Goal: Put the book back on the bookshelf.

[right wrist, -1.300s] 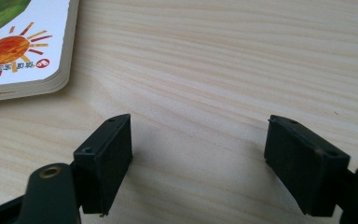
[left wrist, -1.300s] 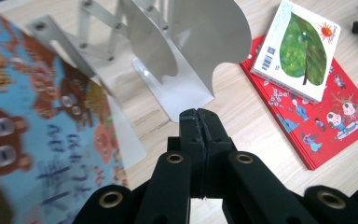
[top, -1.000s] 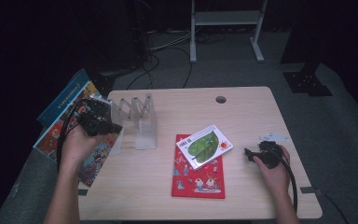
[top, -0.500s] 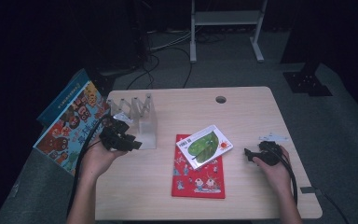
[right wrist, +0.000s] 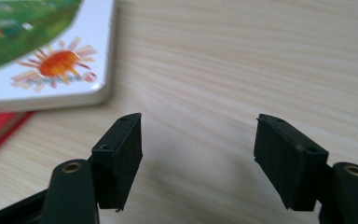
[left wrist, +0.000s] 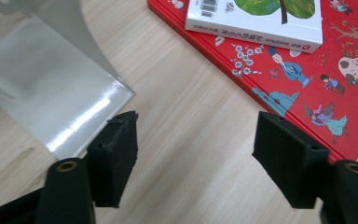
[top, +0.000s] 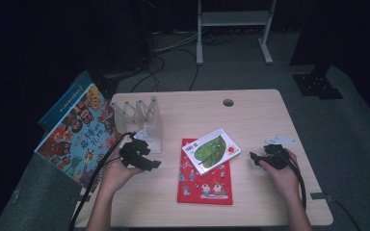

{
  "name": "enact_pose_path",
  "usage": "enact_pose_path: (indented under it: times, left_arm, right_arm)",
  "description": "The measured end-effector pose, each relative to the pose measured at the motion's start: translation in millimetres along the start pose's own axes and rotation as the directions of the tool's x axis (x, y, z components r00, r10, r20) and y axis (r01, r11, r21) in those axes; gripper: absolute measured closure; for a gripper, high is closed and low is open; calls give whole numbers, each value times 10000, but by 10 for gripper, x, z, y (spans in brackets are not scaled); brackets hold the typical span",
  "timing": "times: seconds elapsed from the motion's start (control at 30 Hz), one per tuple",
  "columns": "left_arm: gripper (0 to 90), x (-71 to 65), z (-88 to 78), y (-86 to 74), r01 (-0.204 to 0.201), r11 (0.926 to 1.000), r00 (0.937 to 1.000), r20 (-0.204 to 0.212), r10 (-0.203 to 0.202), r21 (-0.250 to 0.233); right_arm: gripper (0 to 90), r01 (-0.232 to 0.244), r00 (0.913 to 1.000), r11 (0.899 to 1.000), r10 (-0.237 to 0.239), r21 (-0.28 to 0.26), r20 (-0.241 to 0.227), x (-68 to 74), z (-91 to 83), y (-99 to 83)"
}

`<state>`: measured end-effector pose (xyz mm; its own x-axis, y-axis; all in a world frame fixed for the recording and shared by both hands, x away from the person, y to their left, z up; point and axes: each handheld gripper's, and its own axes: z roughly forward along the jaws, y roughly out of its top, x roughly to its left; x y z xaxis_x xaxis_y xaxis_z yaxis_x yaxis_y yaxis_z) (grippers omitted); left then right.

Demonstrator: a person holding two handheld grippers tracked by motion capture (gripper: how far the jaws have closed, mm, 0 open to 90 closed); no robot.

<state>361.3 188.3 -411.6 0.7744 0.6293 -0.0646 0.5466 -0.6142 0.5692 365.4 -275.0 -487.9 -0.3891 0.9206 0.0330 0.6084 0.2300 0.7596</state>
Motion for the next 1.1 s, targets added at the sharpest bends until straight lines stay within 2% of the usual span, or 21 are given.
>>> enact_pose_path:
  times: [0.03,0.13,0.17,0.27,0.43,0.53,0.77,0.8,0.9,1.0,1.03,1.1]
  left_arm:
    - [261,6,30,-2,154,9999,9998,148,-154,18]
    - [210,3,66,-10,251,9997,9995,200,-253,80]
    - [191,6,83,-22,365,9992,9990,278,-361,-140]
    - [174,29,120,-41,609,9977,9972,455,-596,-290]
    - [150,13,189,-52,548,9981,9974,490,-534,-291]
    - [134,-6,264,-65,618,9979,9965,583,-605,-207]
    - [108,-16,299,-76,723,9971,9951,699,-704,-245]
    - [108,-13,293,-78,737,9969,9948,725,-715,-282]
    - [108,-6,284,-80,701,9971,9951,714,-680,-280]
    - [108,-8,293,-82,768,9966,9945,735,-744,-299]
    - [108,-8,293,-82,768,9966,9945,735,-744,-299]
    - [108,-15,300,-83,747,9968,9944,769,-724,-276]
  right_arm:
    - [317,13,9999,10000,-13,-34,-106,19,-4,33]
    - [312,76,9996,10000,-75,22,-281,67,3,104]
    - [309,118,9987,9998,-125,-155,-498,118,20,174]
    - [297,263,9967,9996,-269,-93,-763,199,75,283]
    - [290,416,9928,9991,-424,-88,-1122,303,180,410]
    - [286,584,9864,9983,-573,27,-1543,405,330,505]
    - [291,666,9774,9972,-584,338,-2029,501,517,534]
    - [287,612,9711,9976,-516,339,-2330,524,553,524]
    - [285,723,9696,9970,-634,290,-2365,550,564,528]
    - [286,834,9615,9962,-743,234,-2644,610,577,522]
    - [286,834,9615,9962,-743,234,-2644,610,577,522]
    - [286,1051,9561,9941,-937,266,-2775,702,580,529]
